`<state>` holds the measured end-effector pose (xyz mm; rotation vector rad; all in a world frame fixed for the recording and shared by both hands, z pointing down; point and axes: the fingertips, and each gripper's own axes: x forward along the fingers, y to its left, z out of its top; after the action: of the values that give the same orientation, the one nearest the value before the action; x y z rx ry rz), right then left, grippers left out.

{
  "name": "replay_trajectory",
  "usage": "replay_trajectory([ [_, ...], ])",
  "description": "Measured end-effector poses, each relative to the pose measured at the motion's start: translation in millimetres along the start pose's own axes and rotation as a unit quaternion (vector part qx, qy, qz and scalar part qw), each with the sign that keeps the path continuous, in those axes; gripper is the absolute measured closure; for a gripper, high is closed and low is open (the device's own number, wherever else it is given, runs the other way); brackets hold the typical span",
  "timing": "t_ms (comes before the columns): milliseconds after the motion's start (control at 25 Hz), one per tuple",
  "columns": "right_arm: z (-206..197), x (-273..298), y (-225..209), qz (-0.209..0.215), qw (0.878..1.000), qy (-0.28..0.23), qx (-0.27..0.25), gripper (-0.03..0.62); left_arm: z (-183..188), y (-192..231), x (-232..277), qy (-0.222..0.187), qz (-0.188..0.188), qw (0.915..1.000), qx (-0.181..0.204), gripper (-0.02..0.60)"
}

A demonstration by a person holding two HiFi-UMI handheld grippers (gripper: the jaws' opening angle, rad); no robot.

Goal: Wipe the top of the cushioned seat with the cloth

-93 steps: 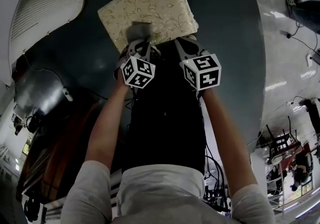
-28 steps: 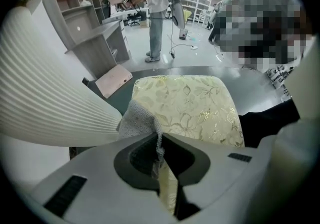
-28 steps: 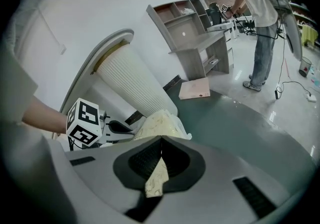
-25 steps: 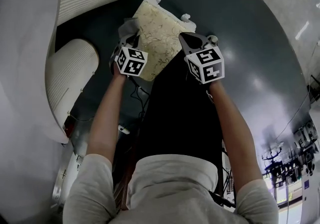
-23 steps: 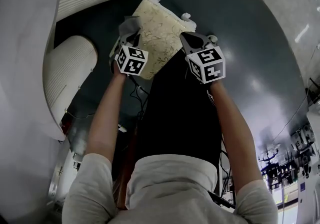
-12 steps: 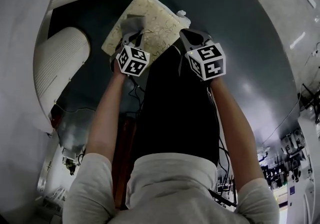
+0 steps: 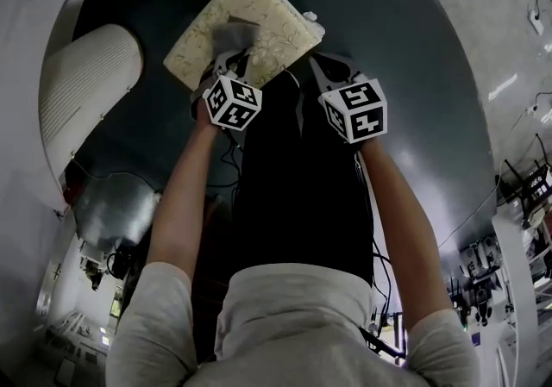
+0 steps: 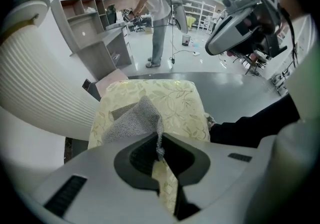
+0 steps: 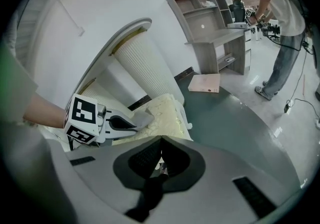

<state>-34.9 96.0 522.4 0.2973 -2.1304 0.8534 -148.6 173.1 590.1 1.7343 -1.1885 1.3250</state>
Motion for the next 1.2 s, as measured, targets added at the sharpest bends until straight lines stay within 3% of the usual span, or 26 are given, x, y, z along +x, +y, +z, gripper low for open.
replay_trajectory([
  [480,-7,-7,-3,0.016,0.999,0.014,-0.033,0.585,12,-47,3,-0.008,-0.014,0.9996,-0.025,0.545],
  [920,-23,-19,-18,0.011,1.000,0.008,-0.018,0.585,18,-82,10,-0.001,-0.029,0.9995,-0.006,0.545],
  [1200,-32,-33,-32,-0.001,1.000,-0.012,0.014,0.585,38,-100,14,0.001,-0.048,0.9985,0.026,0.545],
])
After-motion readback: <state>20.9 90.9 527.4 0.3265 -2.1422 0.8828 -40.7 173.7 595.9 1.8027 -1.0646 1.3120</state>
